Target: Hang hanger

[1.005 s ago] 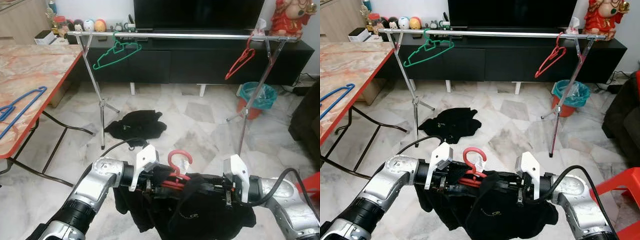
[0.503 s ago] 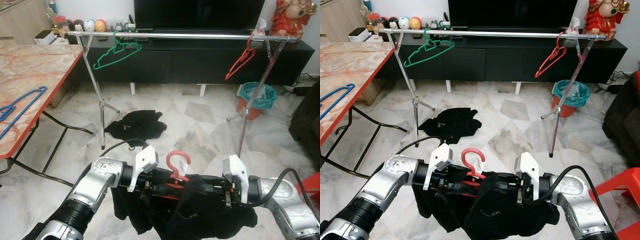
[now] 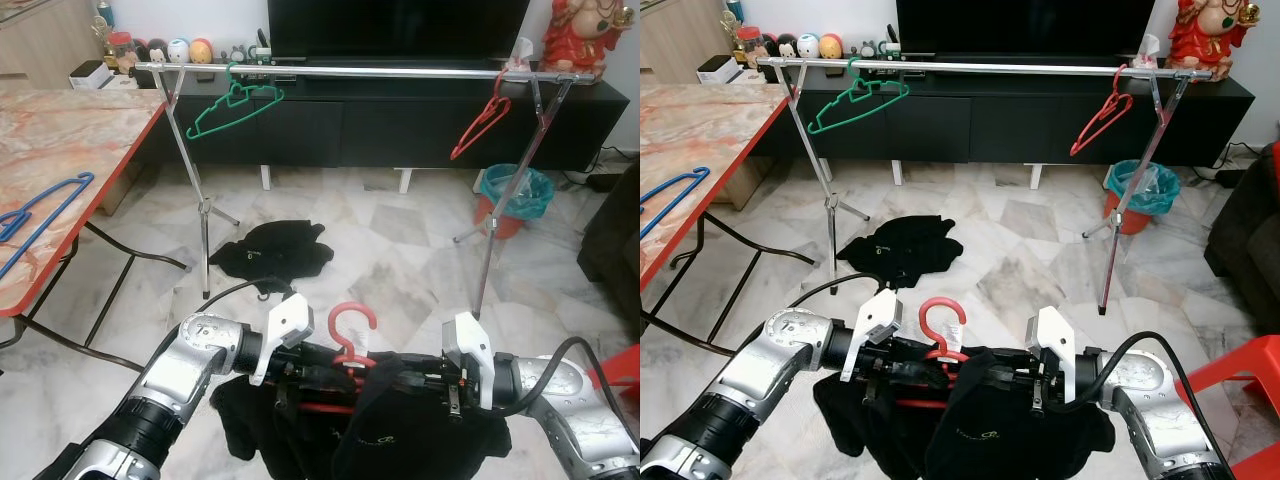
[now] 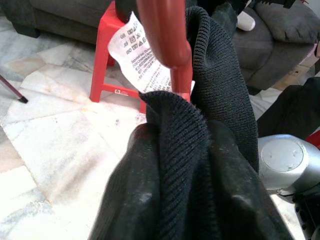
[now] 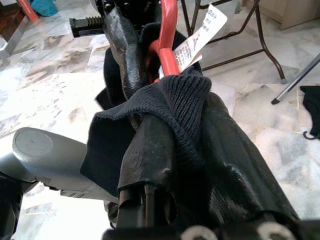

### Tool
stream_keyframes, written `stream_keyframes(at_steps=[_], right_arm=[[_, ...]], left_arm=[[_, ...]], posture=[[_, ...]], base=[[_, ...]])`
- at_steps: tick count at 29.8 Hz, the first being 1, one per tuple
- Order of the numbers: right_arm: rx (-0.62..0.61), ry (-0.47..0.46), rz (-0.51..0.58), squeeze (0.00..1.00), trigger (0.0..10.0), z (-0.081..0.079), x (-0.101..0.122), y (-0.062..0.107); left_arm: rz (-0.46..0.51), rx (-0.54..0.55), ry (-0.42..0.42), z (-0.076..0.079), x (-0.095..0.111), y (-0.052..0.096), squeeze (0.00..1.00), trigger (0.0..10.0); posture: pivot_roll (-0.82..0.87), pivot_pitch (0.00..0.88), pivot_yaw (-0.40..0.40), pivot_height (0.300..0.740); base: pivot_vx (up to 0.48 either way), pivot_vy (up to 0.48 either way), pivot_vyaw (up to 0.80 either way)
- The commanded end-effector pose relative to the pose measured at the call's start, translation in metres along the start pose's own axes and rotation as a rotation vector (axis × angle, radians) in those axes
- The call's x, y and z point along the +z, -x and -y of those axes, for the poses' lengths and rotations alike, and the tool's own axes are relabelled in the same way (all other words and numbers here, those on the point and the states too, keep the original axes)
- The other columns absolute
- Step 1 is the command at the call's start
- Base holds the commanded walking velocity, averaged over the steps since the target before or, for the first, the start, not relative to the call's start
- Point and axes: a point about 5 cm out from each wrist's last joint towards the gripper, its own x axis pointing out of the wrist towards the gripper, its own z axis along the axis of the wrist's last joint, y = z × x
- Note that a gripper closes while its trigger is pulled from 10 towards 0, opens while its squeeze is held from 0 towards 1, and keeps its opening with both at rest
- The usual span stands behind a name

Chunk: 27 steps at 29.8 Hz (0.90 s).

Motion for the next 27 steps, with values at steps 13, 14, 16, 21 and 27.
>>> stream_keyframes(at_steps=[13,14,16,21,27], right_arm=[[-0.042,0.074,0.047,0.00,10.0,0.009,0.018,0.001],[-0.041,0.073,0.046,0.00,10.0,0.008,0.018,0.001],[-0.047,0.070,0.039,0.67,10.0,0.009,0.017,0.000],[-0.058,0.063,0.024,1.00,10.0,0.010,0.013,0.000],[-0.061,0.060,0.016,1.00,10.0,0.010,0.011,0.003]], left_arm=[[-0.036,-0.108,0.010,0.012,-0.005,-0.005,0.00,0.0],[-0.037,-0.108,0.010,0.012,-0.005,-0.005,0.00,0.0],[-0.037,-0.107,0.009,0.012,-0.005,-0.005,0.00,0.0],[-0.038,-0.104,0.007,0.011,-0.004,-0.005,0.00,0.0],[-0.042,-0.096,0.003,0.009,-0.005,-0.004,0.00,0.0]], posture=[[-0.07,0.000,-0.012,0.740],[-0.07,0.000,-0.010,0.740],[-0.07,0.000,-0.010,0.740],[-0.07,0.000,-0.008,0.740],[-0.07,0.000,-0.006,0.740]], base=[[0.000,0.000,0.00],[0.000,0.000,0.00],[0.000,0.000,0.00],[0.000,0.000,0.00],[0.000,0.000,0.00]])
